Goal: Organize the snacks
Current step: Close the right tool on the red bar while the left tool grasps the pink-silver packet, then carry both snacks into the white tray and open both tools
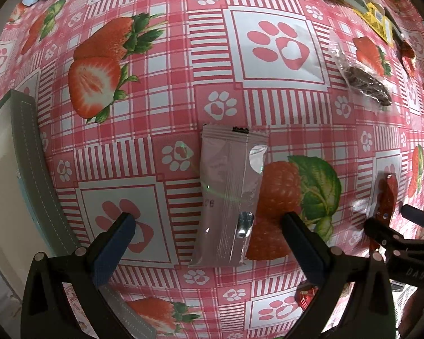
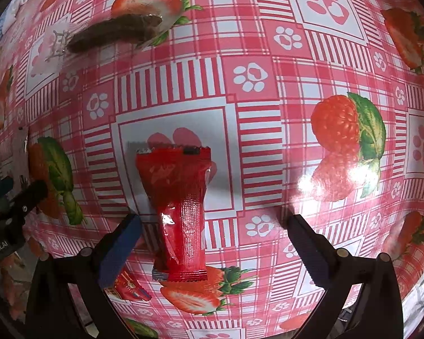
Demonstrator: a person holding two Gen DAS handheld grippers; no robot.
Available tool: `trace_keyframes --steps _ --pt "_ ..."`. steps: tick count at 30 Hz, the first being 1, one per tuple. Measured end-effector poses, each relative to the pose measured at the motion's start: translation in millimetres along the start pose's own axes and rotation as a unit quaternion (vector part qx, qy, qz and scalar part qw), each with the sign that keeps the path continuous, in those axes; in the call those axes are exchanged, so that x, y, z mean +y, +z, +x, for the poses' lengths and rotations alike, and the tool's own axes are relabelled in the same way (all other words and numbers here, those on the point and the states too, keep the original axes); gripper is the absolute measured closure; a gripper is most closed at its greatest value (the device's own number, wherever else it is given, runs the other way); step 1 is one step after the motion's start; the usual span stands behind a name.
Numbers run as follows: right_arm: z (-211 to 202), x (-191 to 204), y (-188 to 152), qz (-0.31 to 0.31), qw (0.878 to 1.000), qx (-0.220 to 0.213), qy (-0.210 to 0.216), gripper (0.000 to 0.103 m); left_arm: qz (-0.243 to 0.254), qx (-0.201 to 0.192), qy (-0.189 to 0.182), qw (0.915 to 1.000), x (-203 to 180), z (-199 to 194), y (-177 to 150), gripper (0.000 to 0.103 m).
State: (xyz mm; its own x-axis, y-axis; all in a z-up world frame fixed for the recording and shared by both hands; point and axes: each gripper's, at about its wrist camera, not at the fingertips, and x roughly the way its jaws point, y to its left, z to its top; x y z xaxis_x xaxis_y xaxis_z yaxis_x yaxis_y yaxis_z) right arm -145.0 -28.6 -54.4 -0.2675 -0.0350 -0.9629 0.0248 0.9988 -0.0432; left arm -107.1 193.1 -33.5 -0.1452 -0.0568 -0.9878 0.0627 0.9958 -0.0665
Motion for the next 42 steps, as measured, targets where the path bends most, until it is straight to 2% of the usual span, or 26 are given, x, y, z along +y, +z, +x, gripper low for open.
trace_keyframes --steps 2,5,8,10,11,12,13,14,15,28,34,42 --pt "0.8 0.3 2.1 -0.001 1.0 0.009 0.0 0.0 -0.005 0.01 0.0 0.9999 0.1 1.0 3.3 0.0" --pt "-1.2 1.3 2.1 0.001 1.0 0.013 -0.001 0.001 -0.008 0.01 -0.003 0.9999 -2.2 -0.8 4.7 0.006" --pt "-9.1 6.3 -0.6 -0.005 1.0 0.004 -0.002 0.017 0.011 0.0 0.0 0.9999 -11.6 -7.0 3.8 0.02" --pt "-15.8 13.3 -1.8 -0.023 1.0 -0.003 -0.006 0.039 0.027 -0.006 0.002 0.9996 -19.3 -11.7 4.0 0.033" --pt "-18.8 16.2 -1.9 -0.031 0.999 -0.007 -0.008 0.047 0.03 -0.009 0.002 0.9995 -21.5 -13.6 4.4 0.046" --pt "-21.8 18.7 -1.9 -0.037 0.999 -0.011 -0.009 0.066 0.032 -0.012 0.002 0.9994 -23.4 -16.0 4.8 0.061" --pt "-24.1 20.6 -1.2 -0.043 0.999 -0.013 -0.008 0.078 0.032 -0.012 0.001 0.9994 -24.0 -17.3 5.3 0.069" --pt "-24.7 21.3 -0.4 -0.043 0.999 -0.011 -0.002 0.078 0.031 -0.01 -0.006 0.9995 -23.7 -18.0 5.7 0.074" --pt "-25.0 21.5 0.2 -0.042 0.999 -0.009 0.004 0.078 0.027 -0.009 -0.012 0.9995 -22.6 -19.1 5.6 0.075" --pt "-72.1 35.0 0.5 -0.065 0.995 -0.044 0.059 0.08 -0.009 -0.075 -0.044 0.9962 19.4 -81.0 -24.7 0.075" --pt "-103.3 75.0 11.3 -0.1 0.99 -0.059 0.075 0.079 -0.037 -0.095 -0.046 0.9937 46.2 -105.6 -44.4 0.075" --pt "-129.0 154.3 7.0 -0.168 0.979 -0.071 0.093 0.079 -0.099 -0.12 -0.047 0.9867 99.1 -124.7 -73.7 0.075"
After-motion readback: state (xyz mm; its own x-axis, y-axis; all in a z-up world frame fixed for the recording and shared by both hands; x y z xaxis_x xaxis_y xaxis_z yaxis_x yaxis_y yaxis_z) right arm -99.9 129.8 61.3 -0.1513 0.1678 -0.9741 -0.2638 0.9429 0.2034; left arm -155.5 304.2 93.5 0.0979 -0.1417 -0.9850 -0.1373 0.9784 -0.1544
